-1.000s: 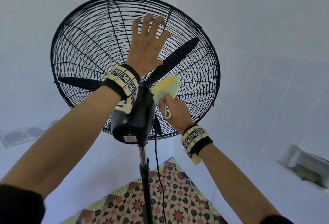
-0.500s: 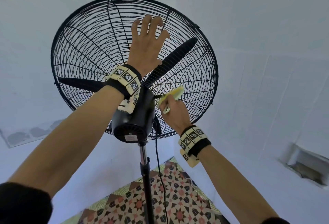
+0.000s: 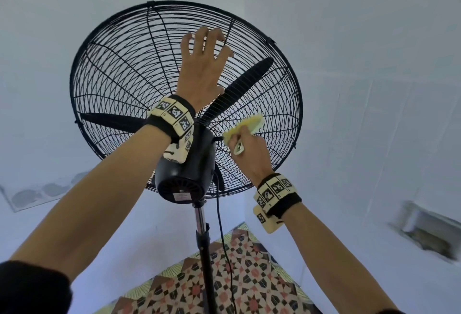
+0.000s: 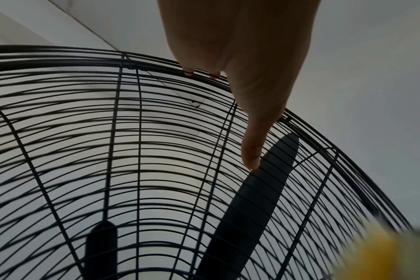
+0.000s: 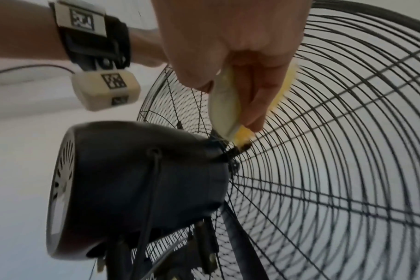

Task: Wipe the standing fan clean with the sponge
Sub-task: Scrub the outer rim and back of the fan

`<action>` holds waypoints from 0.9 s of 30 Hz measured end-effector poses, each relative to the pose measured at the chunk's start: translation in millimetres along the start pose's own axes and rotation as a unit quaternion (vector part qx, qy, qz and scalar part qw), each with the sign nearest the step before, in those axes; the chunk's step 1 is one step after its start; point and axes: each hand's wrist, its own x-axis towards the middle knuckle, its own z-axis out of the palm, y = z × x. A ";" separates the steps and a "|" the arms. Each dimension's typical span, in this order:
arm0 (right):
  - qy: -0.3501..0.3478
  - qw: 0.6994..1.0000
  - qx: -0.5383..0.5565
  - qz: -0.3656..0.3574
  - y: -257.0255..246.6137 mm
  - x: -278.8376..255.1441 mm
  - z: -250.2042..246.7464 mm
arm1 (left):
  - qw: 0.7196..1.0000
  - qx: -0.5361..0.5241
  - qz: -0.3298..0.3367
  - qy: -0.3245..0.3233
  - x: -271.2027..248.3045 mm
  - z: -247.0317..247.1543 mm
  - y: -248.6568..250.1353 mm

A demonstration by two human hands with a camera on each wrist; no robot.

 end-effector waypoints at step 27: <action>0.022 0.998 0.054 -0.021 -4.1 10.6 -20.3 | 1.000 -0.003 0.002 -0.004 -2.1 -2.5 0.5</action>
